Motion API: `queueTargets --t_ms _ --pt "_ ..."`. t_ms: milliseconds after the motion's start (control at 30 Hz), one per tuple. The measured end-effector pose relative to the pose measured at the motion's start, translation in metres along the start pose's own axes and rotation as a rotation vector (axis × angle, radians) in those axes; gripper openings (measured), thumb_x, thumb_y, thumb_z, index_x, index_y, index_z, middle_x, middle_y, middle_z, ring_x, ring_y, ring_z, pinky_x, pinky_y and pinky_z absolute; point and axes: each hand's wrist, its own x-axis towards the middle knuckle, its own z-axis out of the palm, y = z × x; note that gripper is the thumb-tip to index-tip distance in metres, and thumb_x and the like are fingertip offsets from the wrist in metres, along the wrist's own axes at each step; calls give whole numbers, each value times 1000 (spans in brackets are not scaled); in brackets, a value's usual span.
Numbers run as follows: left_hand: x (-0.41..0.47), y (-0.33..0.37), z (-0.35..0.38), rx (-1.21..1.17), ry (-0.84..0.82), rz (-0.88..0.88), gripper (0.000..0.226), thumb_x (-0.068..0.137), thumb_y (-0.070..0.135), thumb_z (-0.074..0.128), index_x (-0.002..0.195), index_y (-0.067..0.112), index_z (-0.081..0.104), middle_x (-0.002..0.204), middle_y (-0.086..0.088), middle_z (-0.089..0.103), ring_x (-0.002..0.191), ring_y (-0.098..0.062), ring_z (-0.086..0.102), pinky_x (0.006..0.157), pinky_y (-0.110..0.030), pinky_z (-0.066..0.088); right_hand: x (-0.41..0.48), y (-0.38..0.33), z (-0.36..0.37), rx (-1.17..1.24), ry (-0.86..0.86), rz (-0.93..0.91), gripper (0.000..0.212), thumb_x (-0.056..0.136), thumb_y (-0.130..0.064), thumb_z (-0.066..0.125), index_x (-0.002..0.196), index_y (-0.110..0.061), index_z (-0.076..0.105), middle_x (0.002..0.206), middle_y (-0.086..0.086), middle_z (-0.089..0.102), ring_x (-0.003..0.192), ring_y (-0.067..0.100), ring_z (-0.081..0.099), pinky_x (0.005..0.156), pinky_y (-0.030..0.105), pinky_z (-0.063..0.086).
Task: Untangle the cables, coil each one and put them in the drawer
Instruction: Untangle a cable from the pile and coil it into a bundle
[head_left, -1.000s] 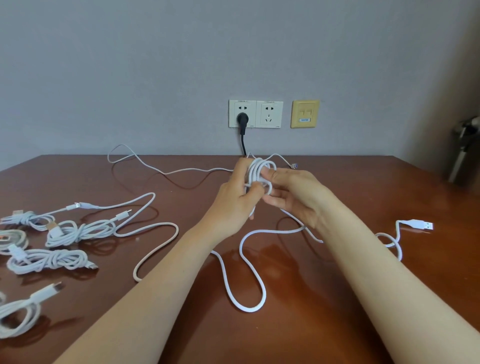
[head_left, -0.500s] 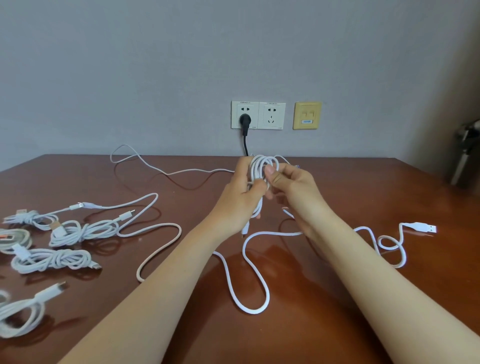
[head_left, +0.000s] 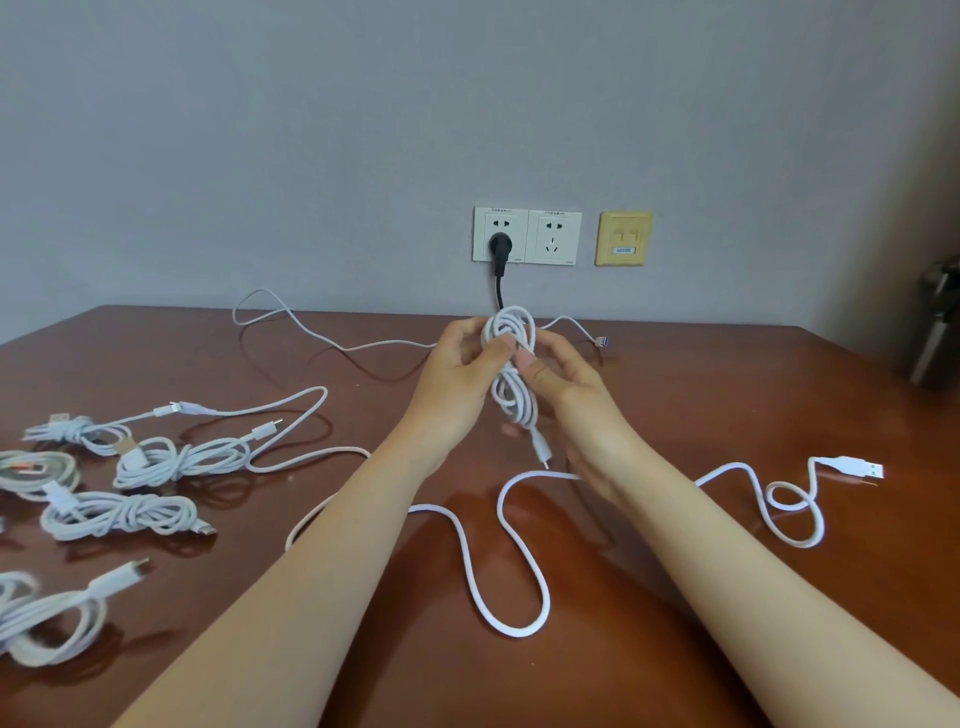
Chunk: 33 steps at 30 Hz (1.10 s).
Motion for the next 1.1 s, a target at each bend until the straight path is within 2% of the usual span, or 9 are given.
queueTargets --t_ms 133,233,367,567,667,733,800,967,1100 --pt "1 0 -3 17 34 -41 11 93 9 53 100 18 53 88 4 63 77 -11 62 77 -30 53 1 1 0 -20 61 53 17 94 -20 52 110 -14 49 79 3 65 48 11 60 44 19 47" --pt "2 2 -7 49 41 -117 13 91 6 53 102 14 52 91 1 62 79 -14 62 74 -27 53 5 6 0 -95 122 36 15 91 -21 58 97 -9 50 75 6 64 45 11 58 40 18 41" --pt "0 5 -18 176 -7 -213 22 89 6 55 108 15 50 105 -2 60 92 -16 58 76 -25 49 9 16 -1 -356 165 -55 14 81 -26 70 79 -20 58 68 1 63 48 6 54 50 22 40" --pt "-10 19 -56 749 -175 91 43 86 4 56 123 24 50 123 -3 53 115 -17 49 94 -25 37 9 15 20 -455 49 -114 18 70 -26 80 72 -26 61 76 1 65 69 15 59 65 28 47" --pt "-11 32 -75 1148 -338 210 39 89 19 59 126 27 52 131 -2 49 123 -23 41 102 -31 31 13 13 34 -492 -8 -116 21 67 -23 82 71 -26 62 81 5 69 78 23 66 77 39 53" --pt "-14 44 -87 1295 -354 226 42 91 29 56 132 28 48 133 1 49 122 -23 40 102 -35 32 17 8 45 -472 -16 -129 22 67 -21 83 71 -26 62 83 7 69 81 26 66 80 42 53" --pt "-15 55 -101 1332 -331 255 41 91 33 56 131 27 50 129 1 53 119 -22 44 100 -37 34 21 1 59 -454 -16 -145 26 67 -19 83 72 -26 58 83 6 66 77 21 62 77 38 52" --pt "-19 74 -137 1371 -240 278 34 84 29 66 116 23 63 113 1 58 111 -17 49 89 -29 37 26 -12 94 -514 -138 -169 27 71 -16 80 75 -25 55 78 -4 62 72 9 57 71 23 48" --pt "-19 79 -169 1404 -123 227 31 80 25 70 110 20 64 112 1 57 109 -18 51 87 -28 36 39 -12 116 -468 -165 -135 23 76 -2 70 80 -22 59 84 4 67 81 18 63 86 40 53"
